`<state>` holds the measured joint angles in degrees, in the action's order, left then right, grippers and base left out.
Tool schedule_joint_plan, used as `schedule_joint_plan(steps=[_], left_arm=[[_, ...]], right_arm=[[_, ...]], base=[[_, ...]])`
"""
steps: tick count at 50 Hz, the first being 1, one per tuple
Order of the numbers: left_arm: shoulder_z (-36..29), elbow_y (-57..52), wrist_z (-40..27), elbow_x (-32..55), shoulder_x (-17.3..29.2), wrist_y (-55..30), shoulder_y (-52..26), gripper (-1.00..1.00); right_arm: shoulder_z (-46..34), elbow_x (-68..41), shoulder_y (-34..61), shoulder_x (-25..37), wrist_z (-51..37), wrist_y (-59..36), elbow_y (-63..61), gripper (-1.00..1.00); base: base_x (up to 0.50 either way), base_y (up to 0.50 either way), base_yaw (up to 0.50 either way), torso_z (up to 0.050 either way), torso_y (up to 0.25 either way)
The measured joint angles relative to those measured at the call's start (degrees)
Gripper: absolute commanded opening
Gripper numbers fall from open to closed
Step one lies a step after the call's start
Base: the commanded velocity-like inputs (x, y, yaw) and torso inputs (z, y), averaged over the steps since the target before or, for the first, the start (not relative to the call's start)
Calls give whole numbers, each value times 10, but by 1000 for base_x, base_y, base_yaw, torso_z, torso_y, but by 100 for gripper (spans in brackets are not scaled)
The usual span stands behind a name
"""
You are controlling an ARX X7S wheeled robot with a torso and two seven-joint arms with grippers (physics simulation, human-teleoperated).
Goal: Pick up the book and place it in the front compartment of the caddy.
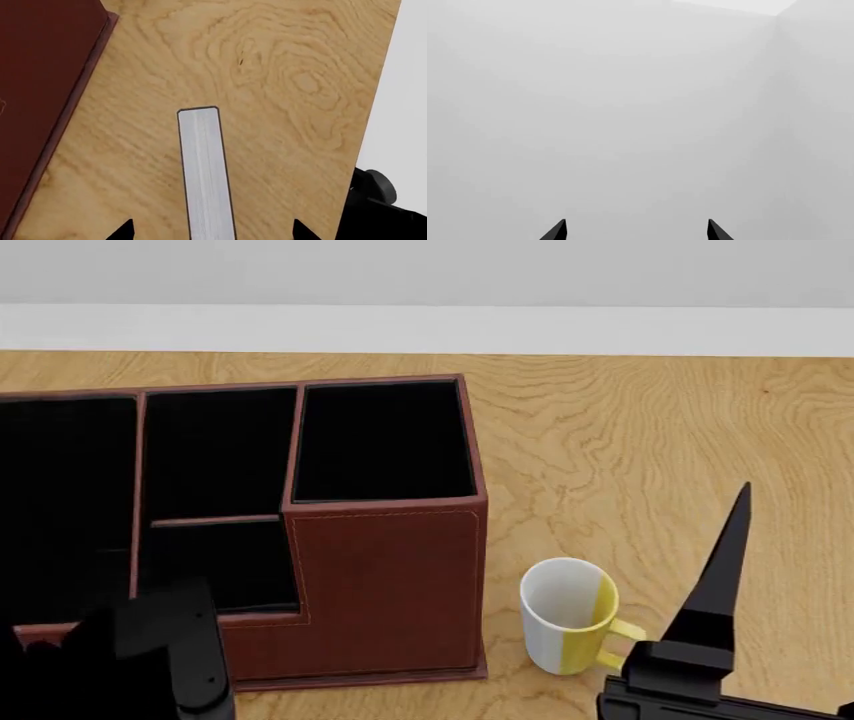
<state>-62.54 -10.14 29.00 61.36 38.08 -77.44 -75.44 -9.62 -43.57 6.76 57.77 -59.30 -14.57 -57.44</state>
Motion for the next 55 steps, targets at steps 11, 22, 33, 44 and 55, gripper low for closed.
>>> schedule_joint_plan(steps=[11,22,33,44,55], left_arm=[[-23,9,0,-11,-6,-3,5,100],[-46,37,5,-32,-21,7,6,100],[-67,74,15,-56,-43,27,7,100],[-87,99,25,-71,-62,41,13,100],[-106,118,31,-82,-78,52,26,100]], right_arm=[[0,-1,-2,4,-4,5,-1,100],[-1,-1,-2,7,-7,10,-1,100],[-2,0,-3,9,-8,16,1,100],[2,1,-11,14,-11,25,1,100],[4,3,-17,18,-14,33,1,100]], base=[[0,0,0,0,0],[0,0,0,0,0],[0,0,0,0,0],[0,0,0,0,0],[0,0,0,0,0]])
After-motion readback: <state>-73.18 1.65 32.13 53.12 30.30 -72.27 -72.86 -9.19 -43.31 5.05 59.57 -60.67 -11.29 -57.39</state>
